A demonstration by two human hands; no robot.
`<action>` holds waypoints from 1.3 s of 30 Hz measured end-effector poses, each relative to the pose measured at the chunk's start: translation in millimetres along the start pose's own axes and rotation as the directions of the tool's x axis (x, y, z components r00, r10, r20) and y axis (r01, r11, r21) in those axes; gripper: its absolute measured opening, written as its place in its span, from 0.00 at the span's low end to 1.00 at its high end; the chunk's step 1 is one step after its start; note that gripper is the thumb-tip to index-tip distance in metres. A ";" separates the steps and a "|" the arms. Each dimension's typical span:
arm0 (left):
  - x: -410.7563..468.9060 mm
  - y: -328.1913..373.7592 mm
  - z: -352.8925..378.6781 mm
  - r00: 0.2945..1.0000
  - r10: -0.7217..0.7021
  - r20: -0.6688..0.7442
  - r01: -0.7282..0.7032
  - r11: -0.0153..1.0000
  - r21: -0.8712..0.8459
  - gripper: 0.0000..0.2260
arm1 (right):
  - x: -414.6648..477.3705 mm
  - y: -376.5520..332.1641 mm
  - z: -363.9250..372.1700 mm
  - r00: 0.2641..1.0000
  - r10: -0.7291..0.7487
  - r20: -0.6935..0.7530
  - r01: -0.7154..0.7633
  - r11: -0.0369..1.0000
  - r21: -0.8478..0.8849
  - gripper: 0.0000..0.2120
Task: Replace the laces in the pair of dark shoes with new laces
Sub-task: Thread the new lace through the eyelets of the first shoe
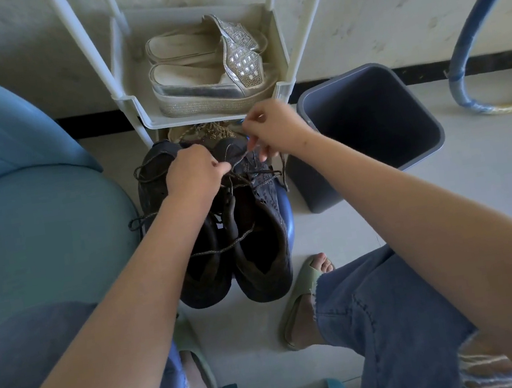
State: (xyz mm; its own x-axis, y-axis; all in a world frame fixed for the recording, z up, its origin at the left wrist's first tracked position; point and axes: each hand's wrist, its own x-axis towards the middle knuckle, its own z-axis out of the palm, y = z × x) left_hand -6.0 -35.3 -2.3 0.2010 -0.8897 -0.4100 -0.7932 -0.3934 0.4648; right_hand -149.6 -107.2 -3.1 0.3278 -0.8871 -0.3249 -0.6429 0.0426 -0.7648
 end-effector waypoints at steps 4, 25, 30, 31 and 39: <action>-0.1 -4.3 4.7 0.993 -0.010 0.121 0.005 0.999 0.047 0.11 | -5.6 -1.5 -7.1 0.967 0.009 0.256 -0.075 0.965 0.252 0.07; 4.1 -20.7 12.6 0.993 -0.017 0.115 0.038 0.983 -0.181 0.05 | -10.2 1.6 12.6 0.917 -0.072 0.393 0.104 0.993 -0.060 0.10; 5.8 -27.1 17.4 0.991 -0.067 0.117 0.104 0.931 -0.350 0.09 | -10.8 4.8 30.1 0.914 0.033 0.404 0.084 0.960 -0.268 0.10; 6.4 -28.4 17.7 0.991 -0.071 0.113 0.107 0.928 -0.358 0.10 | -10.2 4.4 31.2 0.921 0.044 0.387 0.067 0.961 -0.269 0.10; 8.9 -31.1 20.5 0.992 -0.080 0.100 0.112 0.921 -0.373 0.10 | -11.0 6.0 33.6 0.958 0.144 0.247 -0.078 0.963 -0.257 0.09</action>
State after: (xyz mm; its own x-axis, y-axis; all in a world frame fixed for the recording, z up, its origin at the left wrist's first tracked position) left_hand 8.7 -26.2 -36.5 0.2050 -0.8278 -0.5223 -0.4936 -0.5482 0.6751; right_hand -133.8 -81.8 -22.8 0.3925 -0.7308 -0.5585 -0.8226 -0.0074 -0.5686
